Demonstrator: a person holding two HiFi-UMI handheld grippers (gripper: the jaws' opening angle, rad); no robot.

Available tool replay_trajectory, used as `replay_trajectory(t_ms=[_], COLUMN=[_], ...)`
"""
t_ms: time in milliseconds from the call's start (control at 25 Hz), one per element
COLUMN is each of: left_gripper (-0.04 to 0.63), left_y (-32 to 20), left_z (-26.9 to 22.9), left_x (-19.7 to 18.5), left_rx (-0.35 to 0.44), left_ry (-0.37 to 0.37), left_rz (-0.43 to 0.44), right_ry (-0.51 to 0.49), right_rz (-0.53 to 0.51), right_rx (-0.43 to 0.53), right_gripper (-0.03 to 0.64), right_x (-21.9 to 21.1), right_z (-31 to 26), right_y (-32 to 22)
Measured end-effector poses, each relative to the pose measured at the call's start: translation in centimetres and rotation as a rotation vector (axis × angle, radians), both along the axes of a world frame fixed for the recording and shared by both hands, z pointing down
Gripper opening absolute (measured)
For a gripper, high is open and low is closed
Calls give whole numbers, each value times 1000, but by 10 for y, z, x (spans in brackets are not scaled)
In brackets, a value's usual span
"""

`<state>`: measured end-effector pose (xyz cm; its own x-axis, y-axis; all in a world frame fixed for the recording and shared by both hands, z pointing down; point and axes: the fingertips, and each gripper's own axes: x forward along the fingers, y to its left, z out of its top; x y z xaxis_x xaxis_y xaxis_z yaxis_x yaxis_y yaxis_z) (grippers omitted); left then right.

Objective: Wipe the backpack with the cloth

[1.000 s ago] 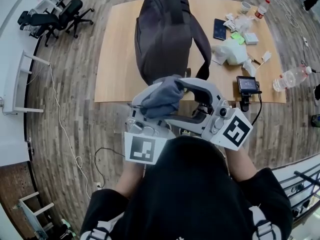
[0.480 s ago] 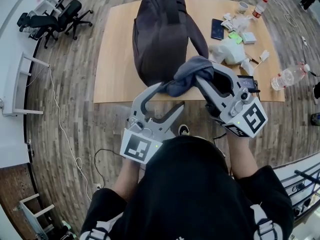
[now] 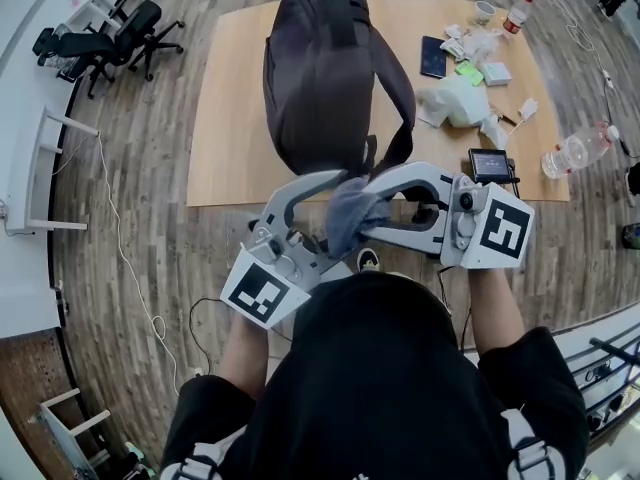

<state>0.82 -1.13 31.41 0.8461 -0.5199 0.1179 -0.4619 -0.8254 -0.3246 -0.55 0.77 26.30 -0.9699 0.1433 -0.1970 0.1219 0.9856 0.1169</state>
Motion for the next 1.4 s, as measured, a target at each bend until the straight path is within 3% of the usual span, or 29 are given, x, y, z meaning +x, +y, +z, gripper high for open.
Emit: replay_trajectory(t_ms=[40, 80, 120, 320, 480, 600, 680, 760, 840, 920, 1160, 1400], left_gripper=[305, 254, 134, 103, 101, 100, 98, 98, 98, 98, 100, 98], left_y=[2, 4, 5, -2, -7, -22, -39, -62, -87, -105, -121, -119], left_z=[1, 2, 4, 11, 15, 15, 9, 5, 7, 7, 9, 15], left_x=[1, 2, 4, -2, -18, -37, -55, -73, -85, -84, -59, -33], left_rx=[-5, -7, -5, -38, -87, -197, -217, -223, -270, -306, -293, -304], left_ry=[-1, -2, -7, -11, 27, 147, 195, 210, 206, 178, 40, -21], left_rz=[8, 15, 16, -25, -92, -219, -341, -494, -626, -688, -703, -636], right_ry=[8, 16, 19, 16, 79, 22, -45, -31, 9, 24, 13, 12], right_rz=[-48, -71, -72, 42, 132, 265, 383, 477, 496, 493, 528, 549], right_rx=[-11, -18, -19, 52, 71, 3, -42, -33, -5, 9, -15, -21], right_gripper=[86, 86, 87, 105, 124, 126, 124, 109, 95, 94, 84, 80], right_x=[-1, -2, -2, -1, 5, 20, 35, 43, 39, 33, 37, 41], right_z=[2, 3, 5, 8, 21, 18, 9, 10, 15, 16, 12, 12], right_y=[6, 7, 5, -8, -18, -40, -61, -73, -72, -66, -68, -71])
